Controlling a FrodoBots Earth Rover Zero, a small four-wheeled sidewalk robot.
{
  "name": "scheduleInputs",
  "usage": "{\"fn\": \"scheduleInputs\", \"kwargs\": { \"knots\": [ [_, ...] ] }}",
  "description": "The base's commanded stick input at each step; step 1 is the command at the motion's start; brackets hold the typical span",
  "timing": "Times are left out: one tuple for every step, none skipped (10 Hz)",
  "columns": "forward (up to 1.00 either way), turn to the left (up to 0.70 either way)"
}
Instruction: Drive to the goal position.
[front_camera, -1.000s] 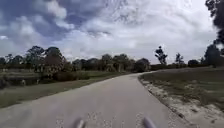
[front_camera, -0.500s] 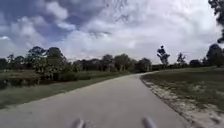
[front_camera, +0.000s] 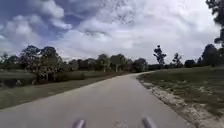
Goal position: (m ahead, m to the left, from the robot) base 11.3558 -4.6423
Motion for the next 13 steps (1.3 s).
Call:
{"fn": "scheduleInputs", "kwargs": {
  "knots": [
    [0.69, 0.03],
    [0.69, 0.03],
    [0.69, 0.03],
    [0.69, 0.03],
    [0.69, 0.18],
    [0.69, 0.34],
    [0.69, 0.34],
    [0.69, 0.15],
    [0.69, 0.03],
    [0.69, 0.03],
    [0.69, 0.03],
    [0.69, 0.07],
    [0.69, 0.34]
  ]
}}
